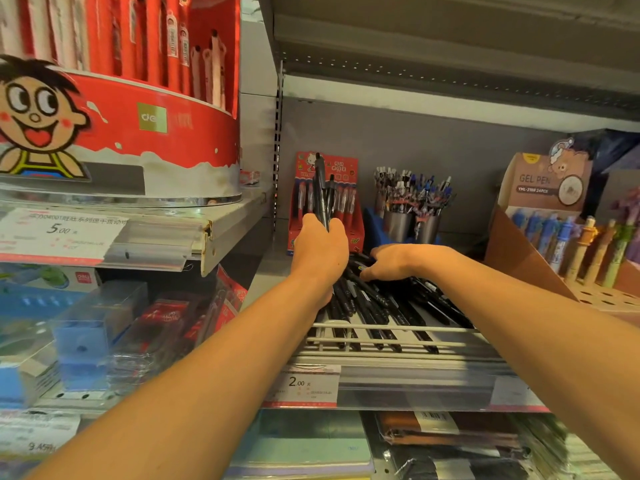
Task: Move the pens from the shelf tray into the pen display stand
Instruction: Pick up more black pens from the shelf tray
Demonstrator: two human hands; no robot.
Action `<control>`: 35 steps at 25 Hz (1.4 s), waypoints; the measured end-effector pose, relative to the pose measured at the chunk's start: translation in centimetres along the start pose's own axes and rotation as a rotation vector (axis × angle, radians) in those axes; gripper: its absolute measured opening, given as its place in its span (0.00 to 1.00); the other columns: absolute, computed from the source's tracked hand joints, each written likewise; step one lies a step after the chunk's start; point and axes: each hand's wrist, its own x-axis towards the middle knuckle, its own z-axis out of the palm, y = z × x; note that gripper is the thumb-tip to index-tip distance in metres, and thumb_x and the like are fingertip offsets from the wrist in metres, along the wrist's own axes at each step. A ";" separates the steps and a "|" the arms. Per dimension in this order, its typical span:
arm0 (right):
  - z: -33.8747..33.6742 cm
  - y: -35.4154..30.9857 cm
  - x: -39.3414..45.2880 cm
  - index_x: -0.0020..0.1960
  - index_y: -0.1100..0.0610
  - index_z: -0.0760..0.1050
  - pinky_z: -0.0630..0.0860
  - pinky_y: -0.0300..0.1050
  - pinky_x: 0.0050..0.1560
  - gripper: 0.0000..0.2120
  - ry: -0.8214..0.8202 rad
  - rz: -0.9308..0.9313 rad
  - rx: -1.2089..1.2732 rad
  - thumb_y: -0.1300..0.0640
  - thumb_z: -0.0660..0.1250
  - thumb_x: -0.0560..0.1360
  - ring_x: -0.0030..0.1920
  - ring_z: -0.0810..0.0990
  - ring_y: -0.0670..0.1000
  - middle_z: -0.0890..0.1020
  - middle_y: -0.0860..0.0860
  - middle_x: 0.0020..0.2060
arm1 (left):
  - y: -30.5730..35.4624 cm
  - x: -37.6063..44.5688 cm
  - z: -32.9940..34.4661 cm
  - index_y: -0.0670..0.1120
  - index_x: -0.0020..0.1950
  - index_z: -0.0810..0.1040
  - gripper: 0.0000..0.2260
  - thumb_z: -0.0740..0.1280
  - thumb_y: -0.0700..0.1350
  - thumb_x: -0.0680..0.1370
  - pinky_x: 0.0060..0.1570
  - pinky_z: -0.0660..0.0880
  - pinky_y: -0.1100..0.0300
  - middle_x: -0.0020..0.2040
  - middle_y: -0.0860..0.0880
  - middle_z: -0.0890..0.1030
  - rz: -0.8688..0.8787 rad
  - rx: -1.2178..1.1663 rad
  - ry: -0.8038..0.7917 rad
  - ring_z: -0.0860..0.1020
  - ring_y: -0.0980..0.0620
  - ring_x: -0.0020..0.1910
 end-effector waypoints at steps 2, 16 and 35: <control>0.1 -0.4 0.3 0.73 0.61 0.68 0.68 0.47 0.62 0.23 0.016 -0.010 -0.044 0.48 0.56 0.84 0.68 0.72 0.58 0.72 0.58 0.71 | 0.0 0.0 0.0 0.45 0.58 0.68 0.07 0.55 0.47 0.84 0.40 0.70 0.54 0.45 0.49 0.72 0.001 -0.011 -0.009 0.69 0.52 0.38; 0.6 0.8 0.1 0.71 0.65 0.67 0.74 0.48 0.61 0.17 0.105 0.120 -0.120 0.60 0.57 0.85 0.65 0.76 0.59 0.73 0.61 0.67 | 0.2 -0.4 -0.1 0.44 0.57 0.65 0.05 0.55 0.46 0.85 0.27 0.67 0.61 0.42 0.46 0.71 -0.069 -0.100 -0.058 0.67 0.51 0.35; -0.4 3.7 -2.4 0.50 0.61 0.72 0.71 0.44 0.36 0.08 0.119 0.225 0.557 0.56 0.62 0.83 0.35 0.75 0.51 0.79 0.55 0.38 | -0.4 0.0 0.1 0.39 0.65 0.70 0.13 0.59 0.45 0.85 0.26 0.64 0.62 0.39 0.47 0.68 -0.143 -0.092 -0.187 0.65 0.52 0.33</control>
